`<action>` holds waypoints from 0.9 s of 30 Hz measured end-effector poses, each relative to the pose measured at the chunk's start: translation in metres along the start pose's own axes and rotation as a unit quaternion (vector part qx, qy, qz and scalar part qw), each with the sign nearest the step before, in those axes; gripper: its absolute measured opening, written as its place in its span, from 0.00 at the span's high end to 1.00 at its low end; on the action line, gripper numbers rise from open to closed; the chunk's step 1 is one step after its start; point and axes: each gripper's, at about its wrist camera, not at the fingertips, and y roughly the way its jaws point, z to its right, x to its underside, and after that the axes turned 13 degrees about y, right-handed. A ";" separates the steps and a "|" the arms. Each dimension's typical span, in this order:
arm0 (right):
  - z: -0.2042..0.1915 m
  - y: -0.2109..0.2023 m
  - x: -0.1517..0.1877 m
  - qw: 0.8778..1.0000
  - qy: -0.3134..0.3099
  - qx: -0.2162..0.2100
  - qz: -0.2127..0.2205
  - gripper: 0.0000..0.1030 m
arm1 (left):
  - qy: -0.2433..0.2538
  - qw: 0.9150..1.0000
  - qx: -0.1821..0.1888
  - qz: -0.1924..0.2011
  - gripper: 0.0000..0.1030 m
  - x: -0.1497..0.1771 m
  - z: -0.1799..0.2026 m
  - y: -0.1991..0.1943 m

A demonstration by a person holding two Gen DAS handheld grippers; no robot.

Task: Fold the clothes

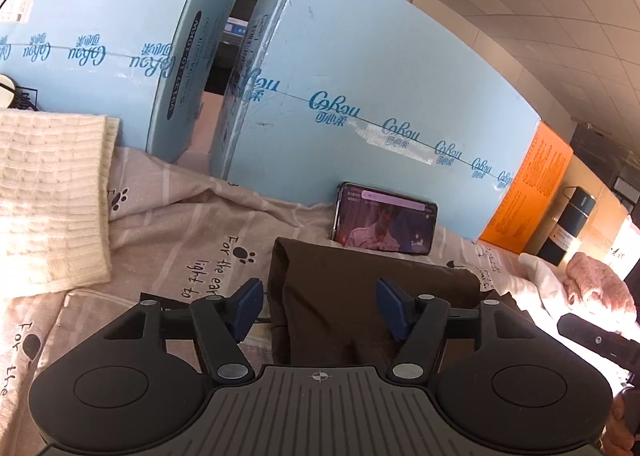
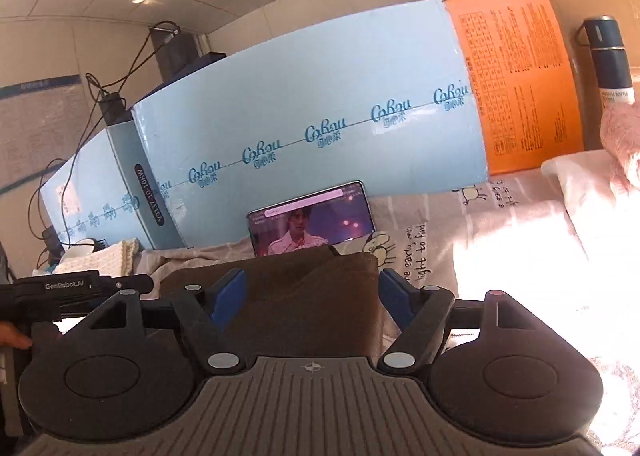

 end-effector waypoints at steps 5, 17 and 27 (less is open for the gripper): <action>-0.017 -0.003 0.009 0.984 -0.043 -0.146 -0.096 0.20 | -0.048 0.999 -0.006 -0.011 0.38 0.007 -0.021 0.002; -0.062 0.003 0.048 0.962 -0.167 -0.137 -0.170 0.16 | -0.042 0.998 0.013 -0.039 0.37 0.016 -0.016 0.014; -0.072 0.009 0.060 0.953 -0.224 -0.096 -0.178 0.15 | -0.049 0.998 0.019 -0.041 0.36 0.016 -0.018 0.013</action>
